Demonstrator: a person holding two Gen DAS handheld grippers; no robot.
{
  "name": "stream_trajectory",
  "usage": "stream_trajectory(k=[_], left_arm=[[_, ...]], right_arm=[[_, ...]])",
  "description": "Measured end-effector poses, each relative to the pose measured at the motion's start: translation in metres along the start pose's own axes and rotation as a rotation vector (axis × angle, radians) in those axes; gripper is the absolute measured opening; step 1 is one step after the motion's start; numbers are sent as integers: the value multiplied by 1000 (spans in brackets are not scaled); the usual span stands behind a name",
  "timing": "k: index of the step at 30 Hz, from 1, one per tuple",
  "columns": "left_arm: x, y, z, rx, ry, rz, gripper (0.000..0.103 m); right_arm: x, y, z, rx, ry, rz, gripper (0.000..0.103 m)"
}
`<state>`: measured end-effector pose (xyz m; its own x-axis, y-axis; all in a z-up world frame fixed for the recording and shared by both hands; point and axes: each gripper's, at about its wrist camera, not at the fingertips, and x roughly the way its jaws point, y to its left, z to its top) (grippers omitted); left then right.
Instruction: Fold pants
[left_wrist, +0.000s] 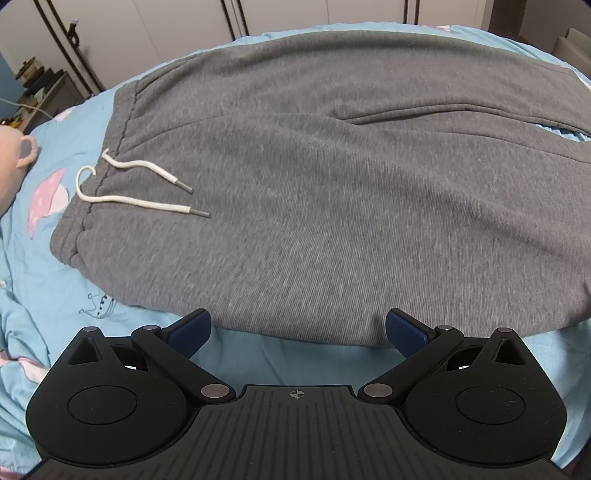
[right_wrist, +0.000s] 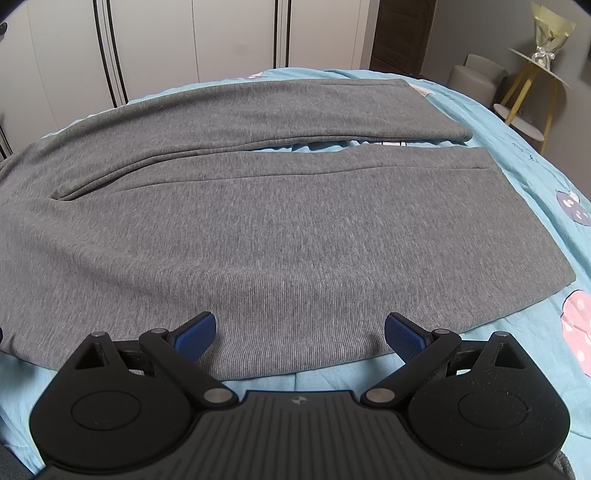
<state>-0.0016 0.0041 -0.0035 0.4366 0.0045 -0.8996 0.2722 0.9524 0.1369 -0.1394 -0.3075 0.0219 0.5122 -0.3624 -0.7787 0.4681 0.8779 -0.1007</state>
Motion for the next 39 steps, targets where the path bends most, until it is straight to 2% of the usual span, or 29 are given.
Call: stream_trajectory(k=[39], left_arm=[[2,0,-1,-5,20,-8,103]], right_arm=[[1,1,-1,1,1,1,98]])
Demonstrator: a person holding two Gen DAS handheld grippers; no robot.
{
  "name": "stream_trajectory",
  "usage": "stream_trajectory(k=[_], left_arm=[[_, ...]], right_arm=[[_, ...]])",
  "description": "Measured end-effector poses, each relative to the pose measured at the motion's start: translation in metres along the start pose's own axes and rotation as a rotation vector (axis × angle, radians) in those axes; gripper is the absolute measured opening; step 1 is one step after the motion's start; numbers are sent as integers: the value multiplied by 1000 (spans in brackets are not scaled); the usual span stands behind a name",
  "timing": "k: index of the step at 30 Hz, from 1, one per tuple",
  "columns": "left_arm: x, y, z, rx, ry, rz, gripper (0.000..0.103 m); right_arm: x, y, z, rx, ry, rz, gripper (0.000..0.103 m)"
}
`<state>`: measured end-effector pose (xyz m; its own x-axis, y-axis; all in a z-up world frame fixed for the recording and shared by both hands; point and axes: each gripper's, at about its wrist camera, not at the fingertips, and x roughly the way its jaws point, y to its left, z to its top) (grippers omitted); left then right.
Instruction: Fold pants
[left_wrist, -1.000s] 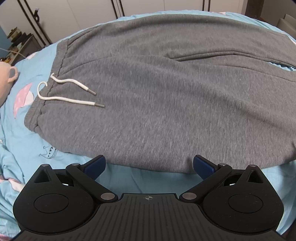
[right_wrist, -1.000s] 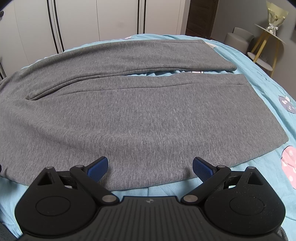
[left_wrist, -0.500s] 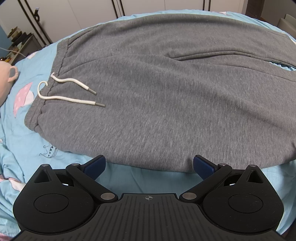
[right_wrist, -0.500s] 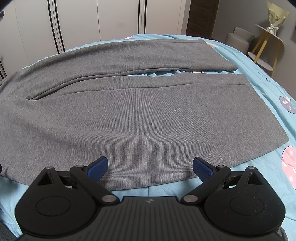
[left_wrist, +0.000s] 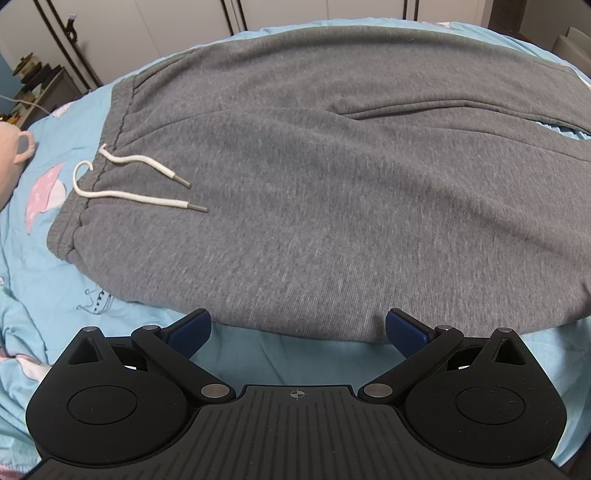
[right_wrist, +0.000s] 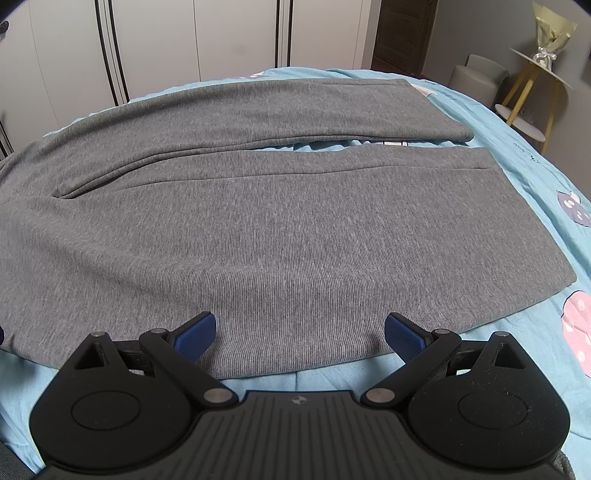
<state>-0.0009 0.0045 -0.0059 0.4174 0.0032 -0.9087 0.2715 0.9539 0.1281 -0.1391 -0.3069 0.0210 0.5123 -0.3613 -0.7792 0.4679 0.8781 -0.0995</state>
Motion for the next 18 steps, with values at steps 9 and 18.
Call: stream_trajectory(k=[9,18], left_arm=[[0,-2,0,4,5,0,103],[0,-2,1,6,10,-2,103]], right_arm=[[0,1,0,-4,1,-1,98],[0,1,0,-4,1,-1,98]])
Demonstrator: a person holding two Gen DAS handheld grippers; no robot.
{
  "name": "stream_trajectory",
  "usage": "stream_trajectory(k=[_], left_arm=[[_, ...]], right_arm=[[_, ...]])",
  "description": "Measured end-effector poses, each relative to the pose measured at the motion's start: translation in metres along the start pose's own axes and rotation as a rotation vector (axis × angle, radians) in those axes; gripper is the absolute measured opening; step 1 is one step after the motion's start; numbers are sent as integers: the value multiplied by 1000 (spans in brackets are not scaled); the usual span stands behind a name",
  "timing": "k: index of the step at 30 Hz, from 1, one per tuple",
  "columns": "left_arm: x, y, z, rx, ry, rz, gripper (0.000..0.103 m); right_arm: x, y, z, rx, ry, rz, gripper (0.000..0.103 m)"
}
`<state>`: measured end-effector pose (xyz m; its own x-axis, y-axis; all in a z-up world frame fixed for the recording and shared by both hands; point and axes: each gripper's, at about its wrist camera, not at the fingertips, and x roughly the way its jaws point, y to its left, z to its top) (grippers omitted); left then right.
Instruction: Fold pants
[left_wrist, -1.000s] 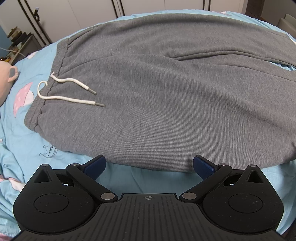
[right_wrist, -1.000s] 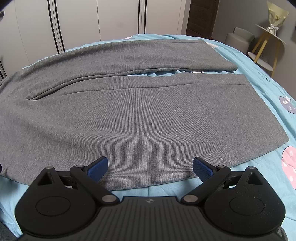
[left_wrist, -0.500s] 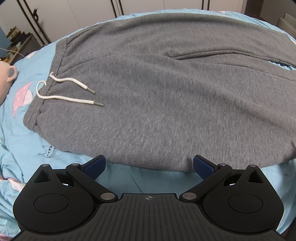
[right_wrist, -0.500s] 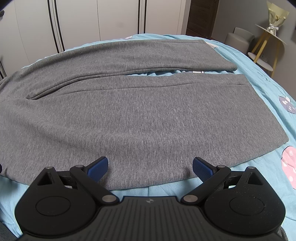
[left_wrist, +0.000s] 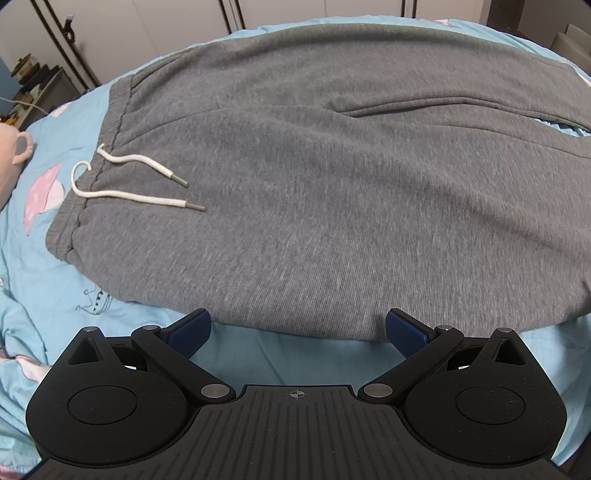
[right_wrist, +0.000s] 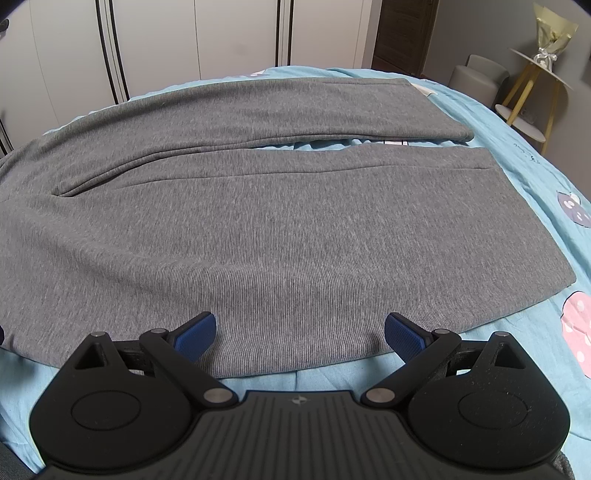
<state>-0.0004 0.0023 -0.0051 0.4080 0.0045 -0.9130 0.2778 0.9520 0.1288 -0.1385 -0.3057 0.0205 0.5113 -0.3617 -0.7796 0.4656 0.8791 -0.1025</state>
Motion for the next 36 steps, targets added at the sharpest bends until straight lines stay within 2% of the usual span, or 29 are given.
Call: stream_trajectory(k=[16,27,36], left_arm=[[0,-1,2,12,9,-6,103],[-18,-19,-1,108,-35,12,103],[-24,-19,-2,99,-33,-7,103]], right_arm=[[1,1,-3,-4,1,-3,98],[-5,-1,-4,-20,11,4,98],[-14,0,-7,-26,13,27,98]])
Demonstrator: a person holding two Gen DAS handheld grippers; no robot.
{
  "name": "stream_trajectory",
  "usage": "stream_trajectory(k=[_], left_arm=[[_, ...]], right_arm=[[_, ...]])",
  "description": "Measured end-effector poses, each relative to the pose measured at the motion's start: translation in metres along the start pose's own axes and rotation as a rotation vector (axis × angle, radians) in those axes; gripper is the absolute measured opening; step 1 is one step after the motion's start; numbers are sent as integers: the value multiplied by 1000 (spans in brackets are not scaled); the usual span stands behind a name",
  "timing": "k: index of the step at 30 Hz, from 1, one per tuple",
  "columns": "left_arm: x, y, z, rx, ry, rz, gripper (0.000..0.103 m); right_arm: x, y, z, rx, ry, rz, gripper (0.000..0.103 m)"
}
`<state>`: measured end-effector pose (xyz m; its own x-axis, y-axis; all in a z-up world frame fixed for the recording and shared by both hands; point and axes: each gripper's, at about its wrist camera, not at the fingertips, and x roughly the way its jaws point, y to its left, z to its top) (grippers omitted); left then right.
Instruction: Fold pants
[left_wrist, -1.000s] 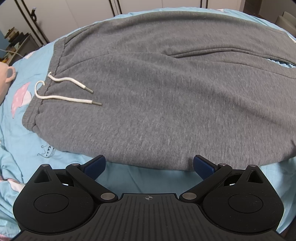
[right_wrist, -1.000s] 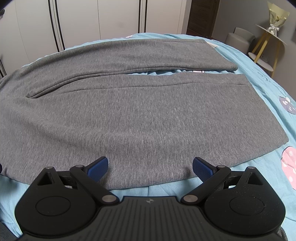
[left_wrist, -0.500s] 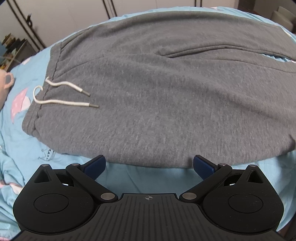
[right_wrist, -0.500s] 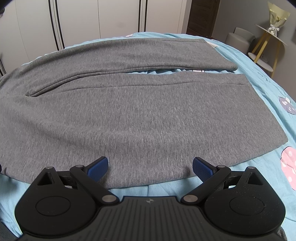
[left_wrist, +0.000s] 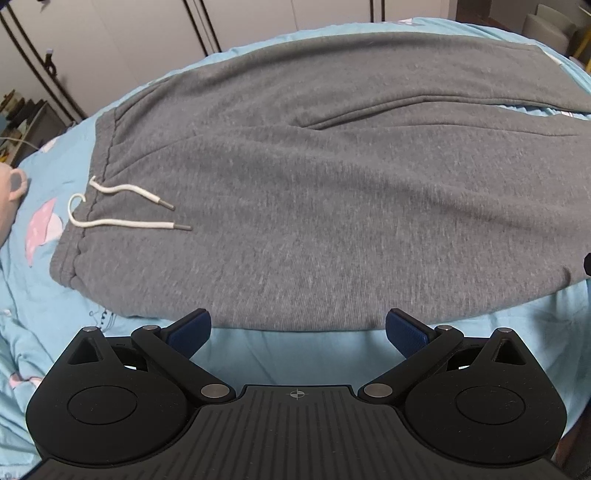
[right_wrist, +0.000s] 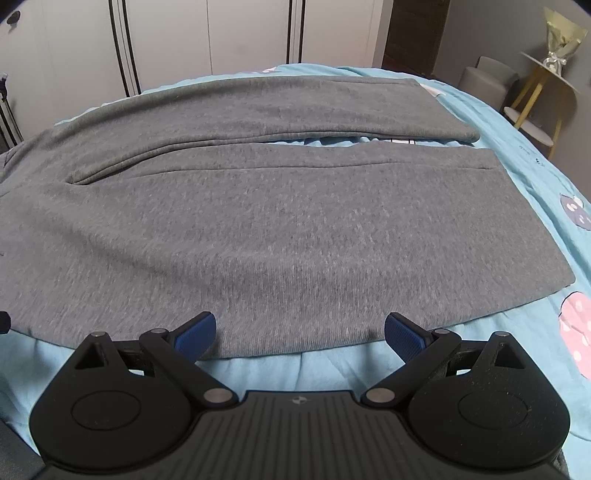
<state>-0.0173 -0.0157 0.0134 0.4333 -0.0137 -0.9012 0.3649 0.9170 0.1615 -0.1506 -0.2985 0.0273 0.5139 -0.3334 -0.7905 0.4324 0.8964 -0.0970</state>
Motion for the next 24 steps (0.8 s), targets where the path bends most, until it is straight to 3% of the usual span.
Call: stream_trajectory(k=[24], left_arm=[[-1,-1,1,-1,6,-7,103]], right_arm=[[-5,-1,1,7,-16,30,98]])
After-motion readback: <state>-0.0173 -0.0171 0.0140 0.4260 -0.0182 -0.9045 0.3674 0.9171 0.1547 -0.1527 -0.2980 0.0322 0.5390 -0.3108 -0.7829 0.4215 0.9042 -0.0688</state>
